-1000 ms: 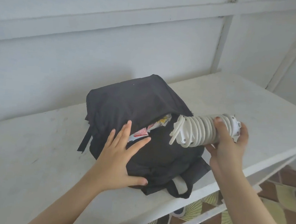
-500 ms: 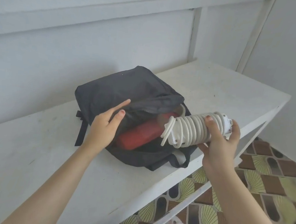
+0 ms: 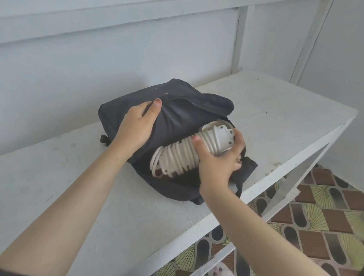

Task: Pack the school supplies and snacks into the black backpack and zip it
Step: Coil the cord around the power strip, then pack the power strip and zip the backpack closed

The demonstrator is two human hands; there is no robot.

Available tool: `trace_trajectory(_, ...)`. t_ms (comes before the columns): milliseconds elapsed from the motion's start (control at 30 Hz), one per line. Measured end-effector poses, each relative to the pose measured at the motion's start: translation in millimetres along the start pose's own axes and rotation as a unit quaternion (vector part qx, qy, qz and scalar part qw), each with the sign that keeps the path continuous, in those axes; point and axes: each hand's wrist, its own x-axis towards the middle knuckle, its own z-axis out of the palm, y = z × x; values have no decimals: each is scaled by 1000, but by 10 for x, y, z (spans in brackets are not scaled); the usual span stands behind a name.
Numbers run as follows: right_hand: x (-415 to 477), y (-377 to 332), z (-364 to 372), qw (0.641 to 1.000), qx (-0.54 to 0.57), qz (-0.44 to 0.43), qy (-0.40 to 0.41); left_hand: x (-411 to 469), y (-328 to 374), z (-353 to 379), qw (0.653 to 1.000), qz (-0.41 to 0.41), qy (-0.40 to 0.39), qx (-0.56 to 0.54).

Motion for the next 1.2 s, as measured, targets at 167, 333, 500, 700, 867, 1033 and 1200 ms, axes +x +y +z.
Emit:
trace_trajectory(167,-93,100,164,998,-31,38,-49,10,56,-28,1000,5,0,-27)
trace_trajectory(333,29,93,171,985,-114,34,-128,42,122,-38,999,28,-2,-36)
trace_trajectory(500,103,147,211,982,-103,69,-144,38,156,-18,999,40,0,-25)
trace_trajectory(700,170,140,280,969,-90,152,-174,-12,144,20,999,41,-1,-3)
trace_trajectory(867,293,-13,256,926,-269,108,-242,-58,137,2,999,46,-15,-7)
trace_trajectory(1033,366,-160,42,878,-399,34,-263,-81,16,-19,996,76,-51,-1)
trace_trajectory(1200,409,-295,-271,906,-398,-42,-138,-172,-137,14,992,77,-96,-15)
